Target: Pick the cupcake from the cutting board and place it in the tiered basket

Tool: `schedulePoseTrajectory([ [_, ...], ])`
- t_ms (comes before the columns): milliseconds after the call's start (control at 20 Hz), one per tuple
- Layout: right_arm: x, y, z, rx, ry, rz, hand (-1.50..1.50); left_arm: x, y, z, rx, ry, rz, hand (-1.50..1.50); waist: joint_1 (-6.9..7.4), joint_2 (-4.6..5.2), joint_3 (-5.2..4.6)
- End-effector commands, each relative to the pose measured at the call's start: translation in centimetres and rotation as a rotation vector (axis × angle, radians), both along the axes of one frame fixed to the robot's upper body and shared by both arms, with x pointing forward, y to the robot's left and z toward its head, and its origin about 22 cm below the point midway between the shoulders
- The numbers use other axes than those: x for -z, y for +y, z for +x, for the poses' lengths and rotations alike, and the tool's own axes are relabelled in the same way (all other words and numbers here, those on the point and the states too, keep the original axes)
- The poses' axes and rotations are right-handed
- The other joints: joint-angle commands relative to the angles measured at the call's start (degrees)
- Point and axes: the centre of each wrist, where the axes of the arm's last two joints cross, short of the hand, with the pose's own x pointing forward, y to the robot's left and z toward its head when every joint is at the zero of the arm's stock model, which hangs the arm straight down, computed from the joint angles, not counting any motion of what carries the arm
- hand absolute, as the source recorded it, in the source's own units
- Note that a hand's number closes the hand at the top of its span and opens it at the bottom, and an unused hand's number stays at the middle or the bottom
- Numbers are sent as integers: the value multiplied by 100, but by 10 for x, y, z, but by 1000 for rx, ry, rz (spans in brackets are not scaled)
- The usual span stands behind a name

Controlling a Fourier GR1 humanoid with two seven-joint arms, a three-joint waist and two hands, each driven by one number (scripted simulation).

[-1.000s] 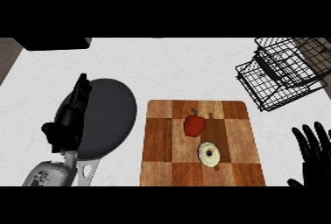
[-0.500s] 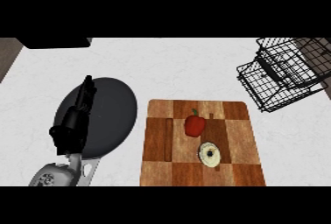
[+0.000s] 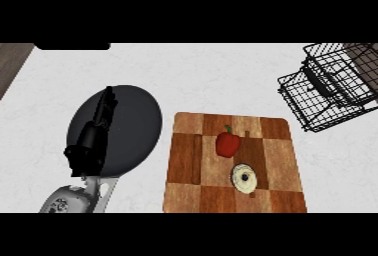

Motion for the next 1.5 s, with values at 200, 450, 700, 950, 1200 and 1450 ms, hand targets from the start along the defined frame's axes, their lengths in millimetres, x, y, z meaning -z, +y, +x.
schedulePoseTrajectory([
  [200, -45, 54, -14, 50, 71, -109, -150, 0, -5, 5, 17, 3, -7, 0, 180, 23, 16],
  [450, -51, 64, 2, 58, 124, -196, -150, -11, -9, 10, 35, -2, 7, 0, 267, 21, 13],
  [700, -53, 81, 4, 61, 240, -235, -150, -1, -11, 5, 49, 5, -10, 0, 218, -10, 19],
  [950, -41, 98, 27, 80, 306, -279, -150, -7, -5, 16, 38, 4, -3, 0, 220, 0, 31],
  [1200, -34, 109, 38, 93, 319, -331, -150, 1, -5, 14, 17, 17, -5, 0, 118, -25, 38],
  [1450, -31, 121, 52, 104, 306, -385, -150, -5, -2, 23, 31, 19, 3, 0, 127, -21, 31],
])
